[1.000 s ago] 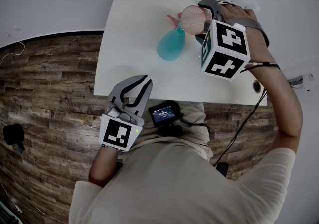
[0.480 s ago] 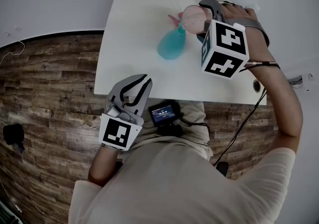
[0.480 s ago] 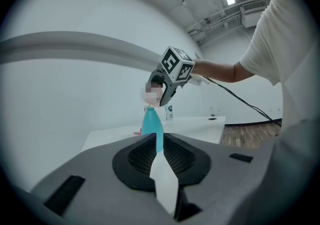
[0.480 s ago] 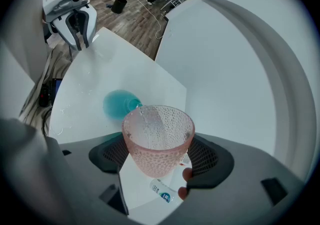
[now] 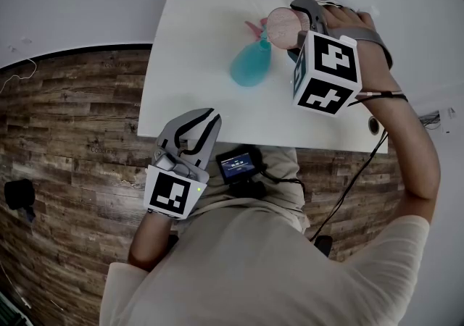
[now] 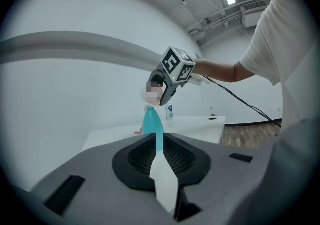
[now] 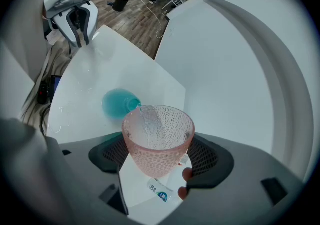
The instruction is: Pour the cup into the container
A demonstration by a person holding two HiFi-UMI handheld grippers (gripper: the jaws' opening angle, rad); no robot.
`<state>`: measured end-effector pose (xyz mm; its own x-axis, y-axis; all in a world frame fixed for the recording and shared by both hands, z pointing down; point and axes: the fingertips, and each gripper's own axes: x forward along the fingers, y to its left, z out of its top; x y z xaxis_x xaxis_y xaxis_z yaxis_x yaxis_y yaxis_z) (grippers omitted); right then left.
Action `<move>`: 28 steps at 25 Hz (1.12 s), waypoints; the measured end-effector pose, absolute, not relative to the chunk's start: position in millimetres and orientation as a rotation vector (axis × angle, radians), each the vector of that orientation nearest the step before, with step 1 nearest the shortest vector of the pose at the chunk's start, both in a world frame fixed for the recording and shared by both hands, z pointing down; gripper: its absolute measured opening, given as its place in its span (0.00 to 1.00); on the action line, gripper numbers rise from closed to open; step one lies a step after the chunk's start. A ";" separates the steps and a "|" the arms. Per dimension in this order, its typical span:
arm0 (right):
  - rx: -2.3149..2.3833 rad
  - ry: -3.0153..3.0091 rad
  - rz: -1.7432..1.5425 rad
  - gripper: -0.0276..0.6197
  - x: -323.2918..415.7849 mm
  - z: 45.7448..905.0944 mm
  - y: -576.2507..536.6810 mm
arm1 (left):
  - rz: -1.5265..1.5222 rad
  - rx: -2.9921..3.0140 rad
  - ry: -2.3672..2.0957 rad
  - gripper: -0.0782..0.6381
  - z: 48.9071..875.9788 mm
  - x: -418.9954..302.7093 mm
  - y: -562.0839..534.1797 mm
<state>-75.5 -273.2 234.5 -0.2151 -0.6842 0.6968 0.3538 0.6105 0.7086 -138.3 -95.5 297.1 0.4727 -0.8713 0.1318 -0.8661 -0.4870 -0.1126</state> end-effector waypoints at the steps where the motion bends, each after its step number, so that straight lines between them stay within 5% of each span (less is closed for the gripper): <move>1: 0.291 -1.508 -0.980 0.62 -75.8 234.1 -273.0 | -0.266 -2.669 1.576 0.16 296.9 -138.3 -95.5; 28: 0.310 -1.418 -1.099 0.62 -78.5 229.0 -271.9 | -0.259 -2.659 1.583 0.16 292.9 -140.4 -89.5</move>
